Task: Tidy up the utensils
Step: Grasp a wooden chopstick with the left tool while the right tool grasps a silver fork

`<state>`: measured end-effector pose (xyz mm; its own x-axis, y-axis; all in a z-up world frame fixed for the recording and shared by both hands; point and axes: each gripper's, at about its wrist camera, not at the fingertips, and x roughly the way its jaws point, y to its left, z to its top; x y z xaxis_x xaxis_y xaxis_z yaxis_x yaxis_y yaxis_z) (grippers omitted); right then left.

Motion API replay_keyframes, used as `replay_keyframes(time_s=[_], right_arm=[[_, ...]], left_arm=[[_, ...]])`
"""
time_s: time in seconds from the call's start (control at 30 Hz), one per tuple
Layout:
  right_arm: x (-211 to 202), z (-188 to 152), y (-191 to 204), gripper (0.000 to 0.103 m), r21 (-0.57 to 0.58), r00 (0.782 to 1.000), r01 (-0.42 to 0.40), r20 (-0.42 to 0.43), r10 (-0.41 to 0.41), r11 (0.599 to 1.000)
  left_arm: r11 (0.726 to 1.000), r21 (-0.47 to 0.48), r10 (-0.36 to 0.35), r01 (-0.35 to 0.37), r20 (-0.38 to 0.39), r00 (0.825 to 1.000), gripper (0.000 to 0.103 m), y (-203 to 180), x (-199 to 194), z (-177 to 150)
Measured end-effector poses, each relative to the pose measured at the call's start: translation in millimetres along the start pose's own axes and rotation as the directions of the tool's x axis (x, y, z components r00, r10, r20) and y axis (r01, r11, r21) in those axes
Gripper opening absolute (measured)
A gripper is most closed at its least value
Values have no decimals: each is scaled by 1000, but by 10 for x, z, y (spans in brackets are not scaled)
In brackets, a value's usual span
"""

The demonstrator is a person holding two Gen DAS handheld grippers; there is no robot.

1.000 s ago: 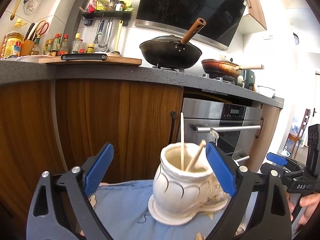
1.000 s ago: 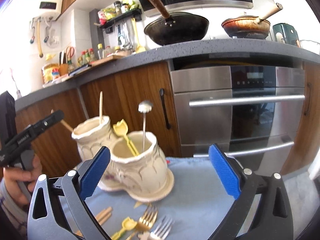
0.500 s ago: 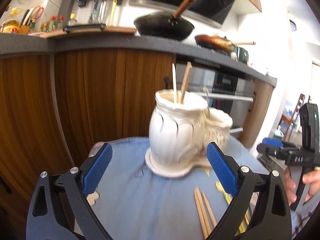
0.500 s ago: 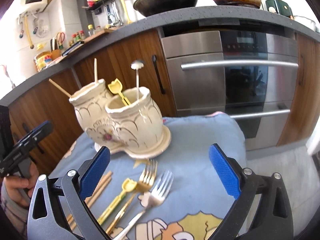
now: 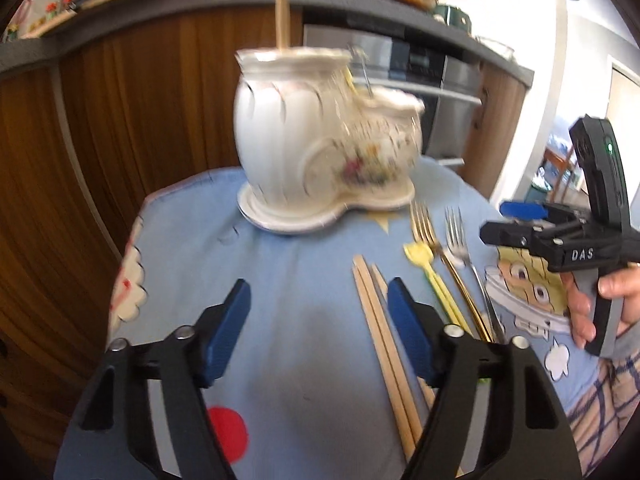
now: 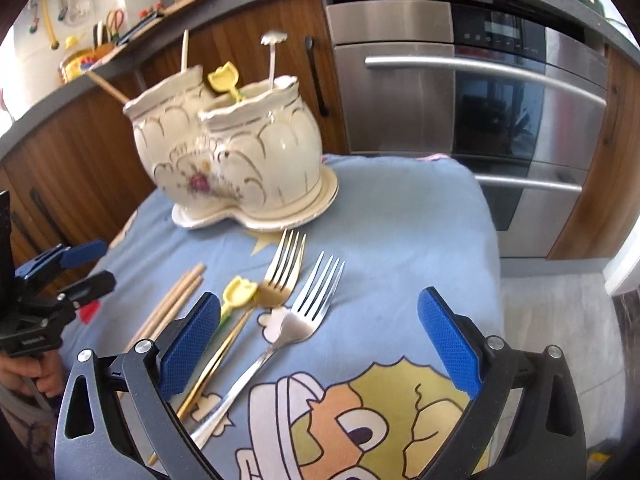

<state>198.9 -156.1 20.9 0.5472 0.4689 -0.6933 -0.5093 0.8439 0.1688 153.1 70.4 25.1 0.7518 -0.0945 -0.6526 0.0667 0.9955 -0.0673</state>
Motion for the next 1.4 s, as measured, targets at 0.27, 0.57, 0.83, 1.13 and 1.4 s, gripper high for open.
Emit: replay_keyframes(time_s=[0.27,0.57,0.83,1.13,1.4], right_arm=[[120,-26,26,98,-19,997,2,-74,-4,1000],[168,-34,60,93,-46,995,5,-99,-10,999],[197,-81,124,76,-76,992,7,-124,-16,997],[164,-136,247,73,-111,990,-25,-144,9,994],[121,-200,397,43,-230,988,-25,-152,-10,973]], left_arm=[[999,5,-35,36,-113,993,46,-97,195,-129],[999,14,-31,33,-146,989,34,-150,267,-164],[998,54,-1,10,-156,988,20,-213,272,-178],[999,29,23,-18,-159,987,10,-75,258,-162],[999,38,28,-22,-162,986,10,-82,248,-167]])
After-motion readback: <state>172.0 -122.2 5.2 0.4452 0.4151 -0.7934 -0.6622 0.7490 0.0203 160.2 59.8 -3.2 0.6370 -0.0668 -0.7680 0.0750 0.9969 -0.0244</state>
